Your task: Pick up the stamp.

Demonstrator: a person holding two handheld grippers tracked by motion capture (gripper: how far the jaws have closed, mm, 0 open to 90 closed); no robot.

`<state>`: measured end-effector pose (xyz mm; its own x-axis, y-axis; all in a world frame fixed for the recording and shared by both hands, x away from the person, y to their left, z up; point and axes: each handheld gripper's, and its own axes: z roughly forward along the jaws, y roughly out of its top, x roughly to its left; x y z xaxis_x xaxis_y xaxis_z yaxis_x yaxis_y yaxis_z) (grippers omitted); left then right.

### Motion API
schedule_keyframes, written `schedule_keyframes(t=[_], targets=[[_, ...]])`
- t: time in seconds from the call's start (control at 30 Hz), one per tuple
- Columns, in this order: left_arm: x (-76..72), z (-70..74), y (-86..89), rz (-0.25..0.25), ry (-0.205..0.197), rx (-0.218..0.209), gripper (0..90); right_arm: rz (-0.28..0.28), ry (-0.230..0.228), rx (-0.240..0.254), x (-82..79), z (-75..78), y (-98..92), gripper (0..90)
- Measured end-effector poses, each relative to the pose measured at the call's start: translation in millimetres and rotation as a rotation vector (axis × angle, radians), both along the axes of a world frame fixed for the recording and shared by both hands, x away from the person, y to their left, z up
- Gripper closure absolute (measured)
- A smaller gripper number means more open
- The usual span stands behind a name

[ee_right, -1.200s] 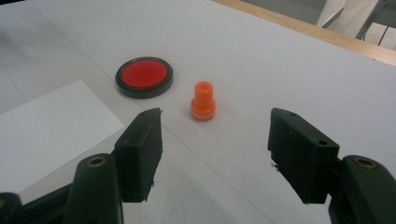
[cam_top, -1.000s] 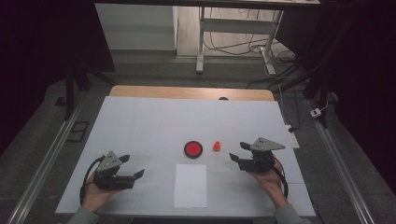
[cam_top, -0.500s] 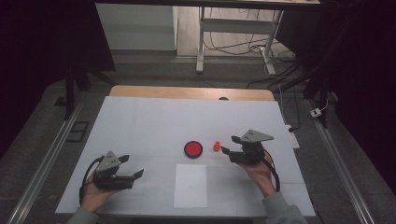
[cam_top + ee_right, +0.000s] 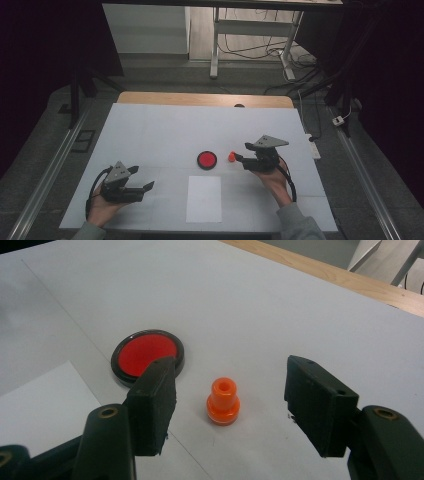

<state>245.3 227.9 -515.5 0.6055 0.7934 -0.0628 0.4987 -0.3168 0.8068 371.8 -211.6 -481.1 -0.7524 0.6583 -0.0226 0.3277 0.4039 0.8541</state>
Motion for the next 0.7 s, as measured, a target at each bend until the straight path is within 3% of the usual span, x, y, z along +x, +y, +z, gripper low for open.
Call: schedule_keyframes(t=[0.4,0.7], targets=[[1.8,-2.3,-0.7,-0.010,0.010,0.012,19.0,0.022,0.053,-0.072,15.3,-22.7,18.7,38.5],[2.7,-2.7,-1.6,-0.009,0.012,0.013,19.0,0.011,0.055,-0.073,20.8,-32.5,26.9,47.5]])
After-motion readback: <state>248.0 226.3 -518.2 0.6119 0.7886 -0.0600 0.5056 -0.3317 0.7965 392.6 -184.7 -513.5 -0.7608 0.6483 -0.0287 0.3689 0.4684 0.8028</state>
